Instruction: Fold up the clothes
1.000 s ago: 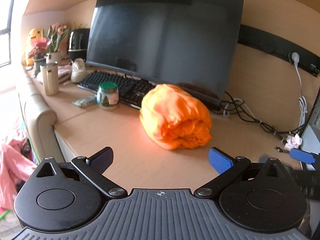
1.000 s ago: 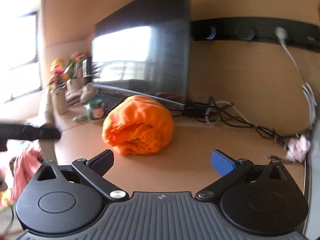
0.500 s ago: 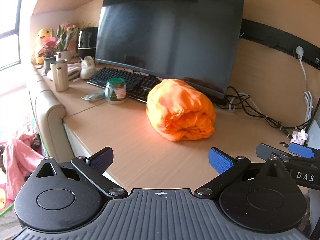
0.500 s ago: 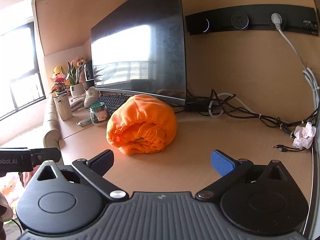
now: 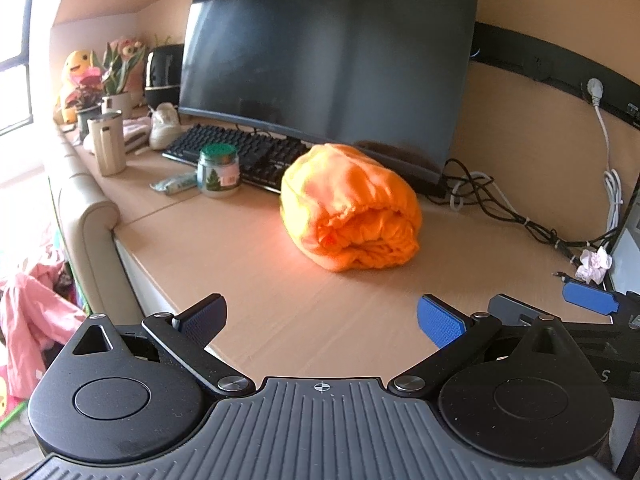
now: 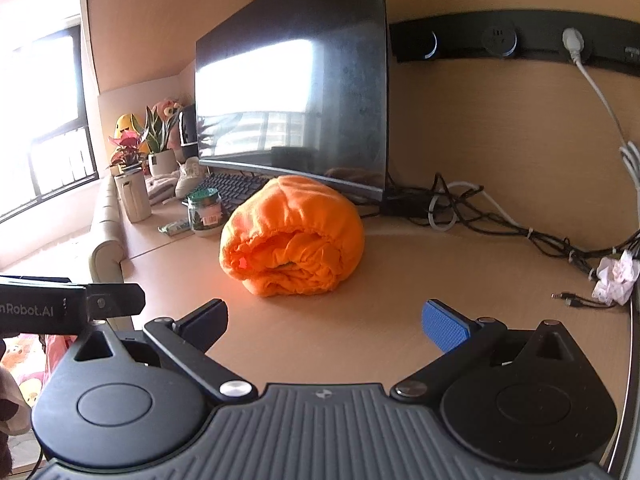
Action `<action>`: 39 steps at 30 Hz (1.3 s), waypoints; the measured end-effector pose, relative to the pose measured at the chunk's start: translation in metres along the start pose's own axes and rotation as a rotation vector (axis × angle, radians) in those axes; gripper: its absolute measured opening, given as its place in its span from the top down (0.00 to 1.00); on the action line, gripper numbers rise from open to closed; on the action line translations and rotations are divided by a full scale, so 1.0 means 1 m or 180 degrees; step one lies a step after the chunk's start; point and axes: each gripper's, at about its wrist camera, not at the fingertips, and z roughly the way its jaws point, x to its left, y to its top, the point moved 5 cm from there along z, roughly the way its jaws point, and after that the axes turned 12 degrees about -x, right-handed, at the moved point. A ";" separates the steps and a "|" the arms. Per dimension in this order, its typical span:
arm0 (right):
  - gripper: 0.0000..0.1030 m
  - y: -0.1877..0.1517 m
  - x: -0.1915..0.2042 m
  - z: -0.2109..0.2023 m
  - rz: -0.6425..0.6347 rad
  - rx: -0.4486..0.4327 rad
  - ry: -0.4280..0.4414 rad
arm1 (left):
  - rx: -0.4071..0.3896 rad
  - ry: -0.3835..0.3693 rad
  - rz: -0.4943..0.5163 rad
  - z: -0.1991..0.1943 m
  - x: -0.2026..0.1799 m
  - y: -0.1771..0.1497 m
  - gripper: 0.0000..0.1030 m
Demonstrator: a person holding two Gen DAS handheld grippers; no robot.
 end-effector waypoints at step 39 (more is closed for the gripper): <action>0.00 -0.017 0.001 0.008 -0.0022 0.0264 0.0001 | 0.0290 0.0082 -0.0074 0.005 0.009 -0.017 0.00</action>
